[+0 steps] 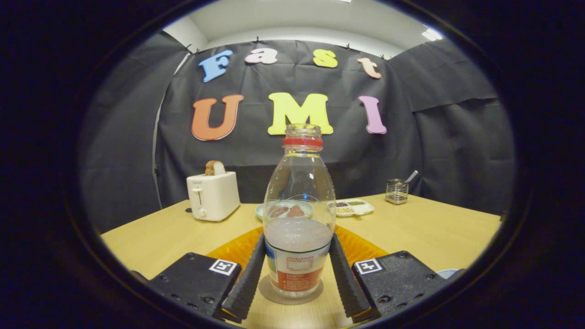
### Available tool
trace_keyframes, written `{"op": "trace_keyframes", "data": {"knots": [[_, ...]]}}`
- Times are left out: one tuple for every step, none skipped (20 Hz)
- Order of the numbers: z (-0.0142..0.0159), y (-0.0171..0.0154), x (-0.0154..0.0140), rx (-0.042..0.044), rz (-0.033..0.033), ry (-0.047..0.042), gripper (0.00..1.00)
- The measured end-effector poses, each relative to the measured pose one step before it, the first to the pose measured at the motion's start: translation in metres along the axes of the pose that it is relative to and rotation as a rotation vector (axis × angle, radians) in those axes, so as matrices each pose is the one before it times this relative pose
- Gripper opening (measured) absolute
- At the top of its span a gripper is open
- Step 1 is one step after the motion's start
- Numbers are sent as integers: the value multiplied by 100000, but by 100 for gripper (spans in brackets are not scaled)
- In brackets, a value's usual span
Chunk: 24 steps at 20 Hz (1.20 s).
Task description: Take the bottle from table, then pour the juice into the cup, finally place the bottle on the coaster
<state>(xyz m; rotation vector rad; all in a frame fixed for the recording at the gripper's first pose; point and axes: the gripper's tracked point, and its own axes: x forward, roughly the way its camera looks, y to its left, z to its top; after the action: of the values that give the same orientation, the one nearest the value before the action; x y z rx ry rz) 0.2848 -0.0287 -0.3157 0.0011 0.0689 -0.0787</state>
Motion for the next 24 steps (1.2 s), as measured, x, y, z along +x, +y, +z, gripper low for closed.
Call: {"op": "trace_keyframes", "data": {"knots": [[-270, 43, 182, -207, -387, 194, 80], [-93, 24, 117, -1004, 113, 101, 81], [-23, 170, -93, -787, 632, -236, 82], [160, 175, -59, -348, 580, -653, 82], [37, 169, -132, 311, 813, -545, 83], [69, 60, -44, 1098, 602, -847, 88], [54, 47, -123, 836, 586, -316, 92], [19, 10, -178, 1121, 602, -274, 96], [167, -49, -343, -214, 503, 48, 100], [252, -217, -362, -885, 202, -152, 100], [378, -162, -435, -700, 257, -463, 100], [315, -241, -595, -986, 13, -388, 100], [487, -129, -604, -234, 925, -773, 100], [469, -80, -467, 338, 1011, -332, 100], [768, 162, -621, 249, 1770, -771, 100], [802, 290, -634, 183, 2038, -921, 100], [1109, 193, -719, -242, 1141, -1566, 100], [1041, -395, -651, -52, 79, -1292, 100], [969, -211, -700, 770, -422, -908, 100], [926, -43, -601, 1024, 374, -947, 100], [1000, -31, -663, 848, 157, -514, 100], [891, -9, -617, 567, 562, -413, 100], [749, 95, -614, 620, 908, -53, 100], [723, -7, -481, 287, 680, -7, 100]]}}
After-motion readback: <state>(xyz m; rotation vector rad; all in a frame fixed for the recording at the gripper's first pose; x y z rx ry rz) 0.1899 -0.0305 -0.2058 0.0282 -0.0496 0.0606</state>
